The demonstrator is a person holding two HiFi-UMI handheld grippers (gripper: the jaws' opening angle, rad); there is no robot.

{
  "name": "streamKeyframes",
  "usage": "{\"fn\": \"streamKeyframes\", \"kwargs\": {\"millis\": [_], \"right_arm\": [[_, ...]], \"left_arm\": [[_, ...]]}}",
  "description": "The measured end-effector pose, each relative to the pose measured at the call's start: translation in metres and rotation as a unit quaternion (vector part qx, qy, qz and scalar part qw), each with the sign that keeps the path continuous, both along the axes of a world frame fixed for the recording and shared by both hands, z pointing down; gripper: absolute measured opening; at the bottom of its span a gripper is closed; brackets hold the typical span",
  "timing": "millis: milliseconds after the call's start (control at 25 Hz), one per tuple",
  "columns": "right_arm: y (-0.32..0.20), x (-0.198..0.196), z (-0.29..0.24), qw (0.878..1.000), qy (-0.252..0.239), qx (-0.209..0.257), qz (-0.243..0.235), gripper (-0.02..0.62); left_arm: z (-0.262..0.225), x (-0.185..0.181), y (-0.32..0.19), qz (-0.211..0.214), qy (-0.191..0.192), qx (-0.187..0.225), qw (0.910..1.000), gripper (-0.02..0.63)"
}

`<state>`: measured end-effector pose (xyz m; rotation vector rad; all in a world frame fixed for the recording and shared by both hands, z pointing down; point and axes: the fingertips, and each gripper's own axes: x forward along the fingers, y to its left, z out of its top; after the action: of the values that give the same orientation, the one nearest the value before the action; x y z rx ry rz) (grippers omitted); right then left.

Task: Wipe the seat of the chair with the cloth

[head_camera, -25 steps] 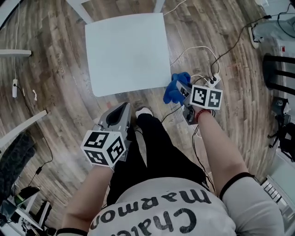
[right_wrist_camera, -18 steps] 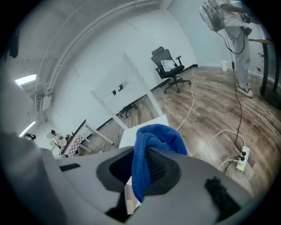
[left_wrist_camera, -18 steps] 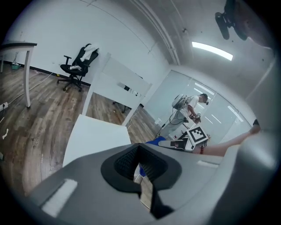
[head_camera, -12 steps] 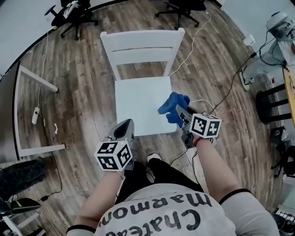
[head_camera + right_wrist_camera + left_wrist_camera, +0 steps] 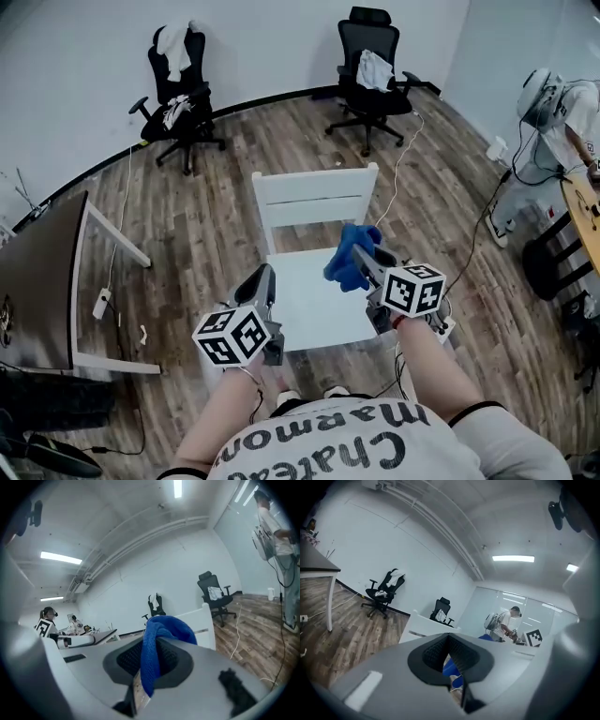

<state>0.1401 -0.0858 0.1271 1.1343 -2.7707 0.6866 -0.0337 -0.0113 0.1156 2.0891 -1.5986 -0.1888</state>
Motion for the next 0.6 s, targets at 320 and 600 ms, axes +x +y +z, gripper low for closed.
{"fn": "streamKeyframes", "kwargs": {"millis": [320, 600], "right_arm": [[0.032, -0.04, -0.095, 0.996, 0.005, 0.085, -0.033, 0.047], [0.079, -0.061, -0.112, 0.992, 0.037, 0.117, -0.024, 0.047]], "left_arm": [[-0.09, -0.02, 0.021, 0.1, -0.045, 0.089, 0.99, 0.006], [-0.108, -0.05, 0.053, 0.127, -0.067, 0.106, 0.984, 0.007]]}}
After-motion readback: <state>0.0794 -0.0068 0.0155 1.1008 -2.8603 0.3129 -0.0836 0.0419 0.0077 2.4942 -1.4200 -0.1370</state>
